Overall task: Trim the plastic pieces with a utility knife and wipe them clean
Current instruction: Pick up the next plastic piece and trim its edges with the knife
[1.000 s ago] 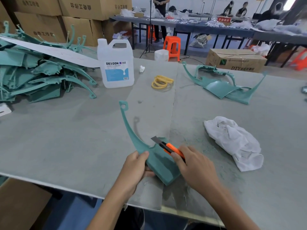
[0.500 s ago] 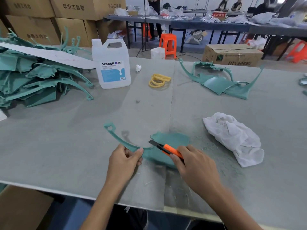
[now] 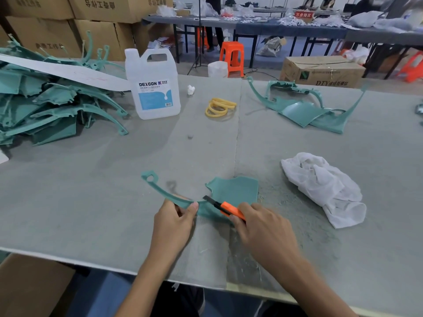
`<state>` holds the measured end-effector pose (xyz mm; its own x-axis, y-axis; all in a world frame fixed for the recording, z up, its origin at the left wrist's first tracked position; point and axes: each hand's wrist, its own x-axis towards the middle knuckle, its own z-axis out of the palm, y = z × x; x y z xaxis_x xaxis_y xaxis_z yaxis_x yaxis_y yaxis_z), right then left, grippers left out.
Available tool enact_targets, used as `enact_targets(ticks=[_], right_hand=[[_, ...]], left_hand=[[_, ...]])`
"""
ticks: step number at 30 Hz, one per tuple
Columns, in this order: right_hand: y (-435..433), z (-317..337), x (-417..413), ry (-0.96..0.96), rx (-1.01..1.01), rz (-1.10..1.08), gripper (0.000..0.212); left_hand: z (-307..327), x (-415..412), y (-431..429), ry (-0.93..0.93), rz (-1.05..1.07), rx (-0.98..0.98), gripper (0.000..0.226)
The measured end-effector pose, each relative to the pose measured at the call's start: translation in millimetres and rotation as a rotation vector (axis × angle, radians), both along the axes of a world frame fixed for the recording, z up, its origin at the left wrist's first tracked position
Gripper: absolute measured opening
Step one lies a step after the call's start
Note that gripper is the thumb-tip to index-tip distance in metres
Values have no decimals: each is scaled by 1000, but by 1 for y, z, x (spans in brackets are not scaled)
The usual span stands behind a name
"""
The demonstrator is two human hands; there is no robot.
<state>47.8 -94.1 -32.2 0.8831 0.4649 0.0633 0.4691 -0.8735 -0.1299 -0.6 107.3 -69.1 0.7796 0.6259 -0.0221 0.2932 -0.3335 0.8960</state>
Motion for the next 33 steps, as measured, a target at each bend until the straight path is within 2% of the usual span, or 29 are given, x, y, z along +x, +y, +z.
enact_targets(ticks=[5,9,15,17,19,22,24,28,31,33], right_hand=[[-2,3,8,-23,-12,-60,33],[6,-3,-1,-52,1,12,33],[5,0,14,-91,-30,-86,40],[7,0,10,-114,52,-113,42],[4,3,16,-79,217,-158,40],[-6,11,34,-19,350,-160,32],[-14,16,43,-14,397,-147,33],[-25,24,51,32,475,-118,39],[-21,24,46,243,607,-90,45],[-14,18,39,387,707,-66,45]], left_hand=[[-4,0,0,-2,-14,10,21],[-4,0,-1,-9,3,1,20],[-1,2,-2,8,-3,17,22],[0,2,-2,-7,0,-12,22],[3,1,-1,-23,-32,-88,18],[7,-1,4,-77,-177,-317,10],[13,-2,11,-150,-270,-454,13],[27,4,23,-212,-302,-461,15],[36,18,20,-201,-284,-490,22],[36,27,16,-144,-357,-439,23]])
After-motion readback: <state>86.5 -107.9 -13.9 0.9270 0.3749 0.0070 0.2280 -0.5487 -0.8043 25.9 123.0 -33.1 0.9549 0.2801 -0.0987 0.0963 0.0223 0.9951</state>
